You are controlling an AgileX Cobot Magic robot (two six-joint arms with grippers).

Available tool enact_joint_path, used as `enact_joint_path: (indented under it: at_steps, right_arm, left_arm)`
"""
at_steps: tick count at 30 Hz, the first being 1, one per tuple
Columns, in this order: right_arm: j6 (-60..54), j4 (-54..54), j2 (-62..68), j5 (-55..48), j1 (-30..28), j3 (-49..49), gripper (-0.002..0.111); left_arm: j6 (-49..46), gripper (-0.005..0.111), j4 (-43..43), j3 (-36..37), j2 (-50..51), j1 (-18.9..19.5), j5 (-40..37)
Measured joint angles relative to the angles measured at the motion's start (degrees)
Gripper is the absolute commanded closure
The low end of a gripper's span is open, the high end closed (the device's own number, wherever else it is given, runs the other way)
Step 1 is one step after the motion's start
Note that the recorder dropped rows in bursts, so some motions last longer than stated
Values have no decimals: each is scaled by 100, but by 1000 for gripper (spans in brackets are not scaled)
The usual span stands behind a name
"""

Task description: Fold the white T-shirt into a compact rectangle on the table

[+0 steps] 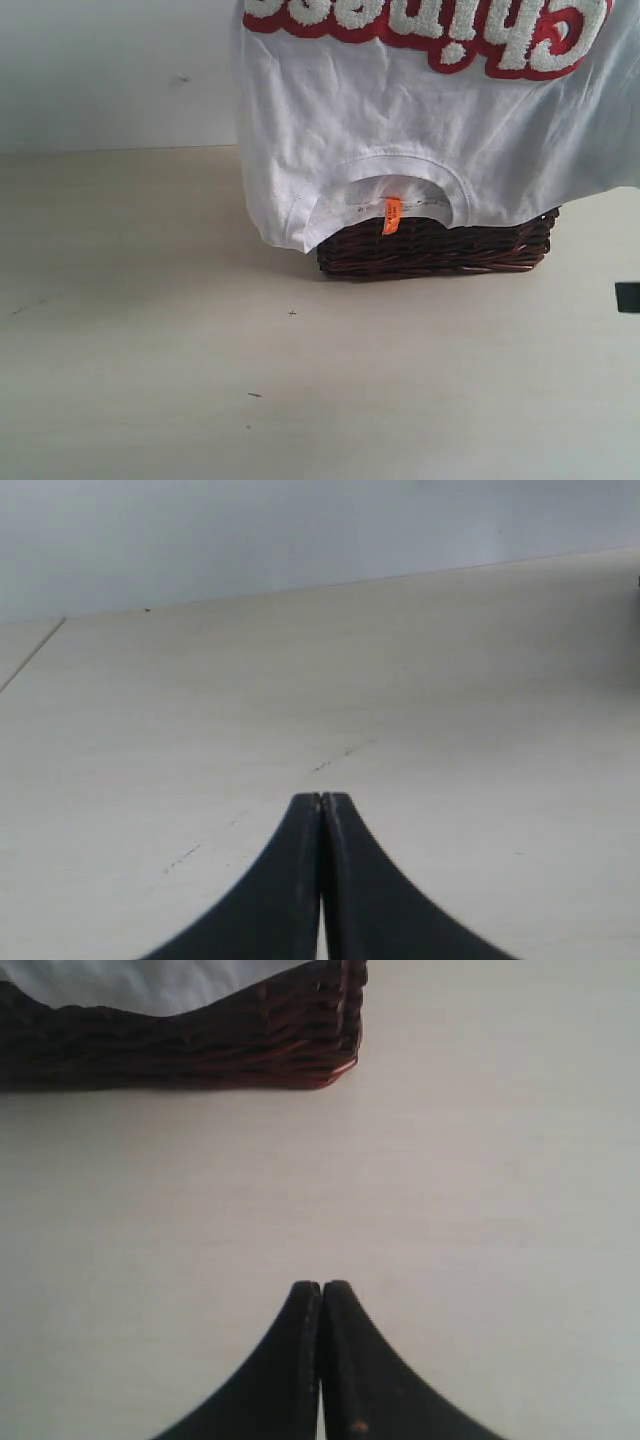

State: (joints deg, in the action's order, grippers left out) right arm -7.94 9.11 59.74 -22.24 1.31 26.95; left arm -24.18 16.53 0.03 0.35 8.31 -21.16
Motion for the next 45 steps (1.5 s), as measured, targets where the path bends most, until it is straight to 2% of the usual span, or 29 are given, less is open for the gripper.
enact_joint_path:
  at_steps: [4, 12, 17, 20, 25, 27, 28, 29, 31, 32, 38, 41, 44, 45]
  right_arm:
    - [0, 83, 661, -442, 0, 635, 108]
    - [12, 146, 821, -391, 0, 894, 108]
    - [-317, 327, 1096, -834, 0, 1160, 108]
    - [-1276, 863, 1614, -1137, 0, 1242, 108]
    - [-5125, 3248, 2615, -3154, 0, 1463, 107]
    - [-6416, 3943, 2585, -3227, 0, 1488, 94]
    - [-6903, 4109, 2548, -3202, 0, 1500, 76]
    - [-7763, 4348, 2450, -3203, 0, 1513, 51]
    - [-8776, 4697, 2274, -3159, 0, 1513, 24]
    - [-9015, 5100, 2140, -3013, 0, 1513, 23]
    - [-9272, 7464, 2249, -2244, 0, 1513, 24]
    - [-9346, 8138, 2629, -2090, 0, 1513, 27]
    - [-9382, 8658, 2984, -1966, 0, 1524, 36]
    - [-9382, 8757, 3089, -1940, 0, 1543, 42]
  left_arm:
    - [0, 107, 0, 0, 0, 0, 0]
    - [0, 107, 0, 0, 0, 0, 0]
    - [0, 107, 0, 0, 0, 0, 11]
    - [0, 107, 0, 0, 0, 0, 11]
    - [0, 107, 0, 0, 0, 0, 11]
    - [0, 107, 0, 0, 0, 0, 11]
    - [0, 107, 0, 0, 0, 0, 11]
    - [0, 107, 0, 0, 0, 0, 11]
    - [0, 107, 0, 0, 0, 0, 11]
    - [0, 107, 0, 0, 0, 0, 11]
    - [0, 107, 0, 0, 0, 0, 11]
    - [0, 107, 0, 0, 0, 0, 11]
    - [0, 107, 0, 0, 0, 0, 11]
    - [0, 107, 0, 0, 0, 0, 11]
